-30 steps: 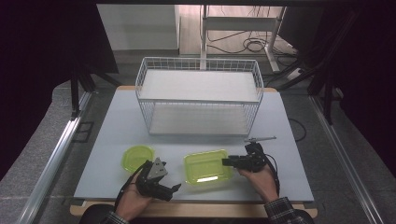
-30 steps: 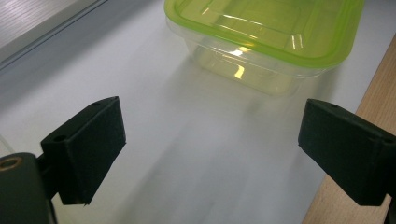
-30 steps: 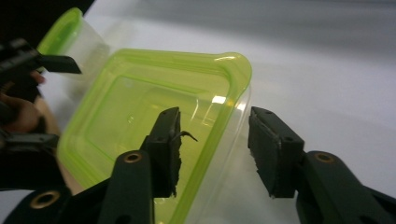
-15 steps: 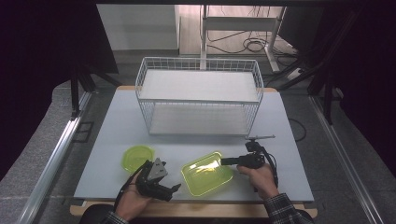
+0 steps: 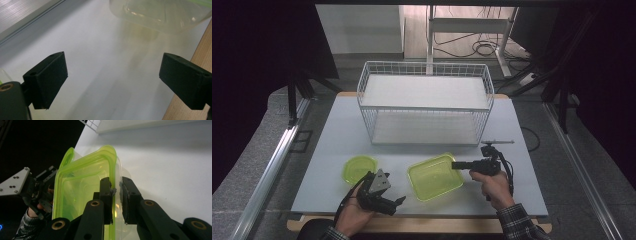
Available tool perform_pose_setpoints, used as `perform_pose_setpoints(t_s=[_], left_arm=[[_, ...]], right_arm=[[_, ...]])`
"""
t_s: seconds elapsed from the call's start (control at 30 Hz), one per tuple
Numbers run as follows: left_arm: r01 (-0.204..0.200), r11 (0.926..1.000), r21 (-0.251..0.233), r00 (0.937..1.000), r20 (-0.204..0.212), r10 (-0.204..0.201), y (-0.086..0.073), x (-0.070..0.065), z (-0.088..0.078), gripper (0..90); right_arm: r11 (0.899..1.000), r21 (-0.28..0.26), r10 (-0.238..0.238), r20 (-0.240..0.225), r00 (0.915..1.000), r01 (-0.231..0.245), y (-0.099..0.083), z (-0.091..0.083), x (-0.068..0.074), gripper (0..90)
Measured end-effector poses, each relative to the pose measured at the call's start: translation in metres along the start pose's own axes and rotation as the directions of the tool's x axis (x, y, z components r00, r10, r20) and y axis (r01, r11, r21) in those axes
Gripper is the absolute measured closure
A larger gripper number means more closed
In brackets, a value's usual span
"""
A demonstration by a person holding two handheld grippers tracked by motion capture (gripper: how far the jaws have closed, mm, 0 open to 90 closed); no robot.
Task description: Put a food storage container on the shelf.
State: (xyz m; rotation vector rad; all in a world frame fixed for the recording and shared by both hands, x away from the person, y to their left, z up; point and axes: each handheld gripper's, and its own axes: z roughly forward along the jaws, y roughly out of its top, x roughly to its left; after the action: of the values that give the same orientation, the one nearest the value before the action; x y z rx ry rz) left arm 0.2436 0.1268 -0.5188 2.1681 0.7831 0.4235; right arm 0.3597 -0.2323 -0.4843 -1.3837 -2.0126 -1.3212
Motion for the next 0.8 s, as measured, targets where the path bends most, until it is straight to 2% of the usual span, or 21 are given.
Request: perform_pose_setpoints(t_s=[0.5, 0.8], left_arm=[[0.011, 0.9998, -0.015, 0.9996, 0.025, -0.011, 0.0, 0.0, 0.0, 7.4], [0.011, 0.9998, -0.015, 0.9996, 0.025, -0.01, 0.0, 0.0, 0.001, 7.1]], right_arm=[[0.998, -0.07, -0.003, -0.022, 0.9997, 0.001, 0.022, -0.019, 0.012, 80.0], [0.996, -0.091, -0.021, -0.027, 0.9994, 0.018, 0.037, -0.028, 0.024, 80.0]])
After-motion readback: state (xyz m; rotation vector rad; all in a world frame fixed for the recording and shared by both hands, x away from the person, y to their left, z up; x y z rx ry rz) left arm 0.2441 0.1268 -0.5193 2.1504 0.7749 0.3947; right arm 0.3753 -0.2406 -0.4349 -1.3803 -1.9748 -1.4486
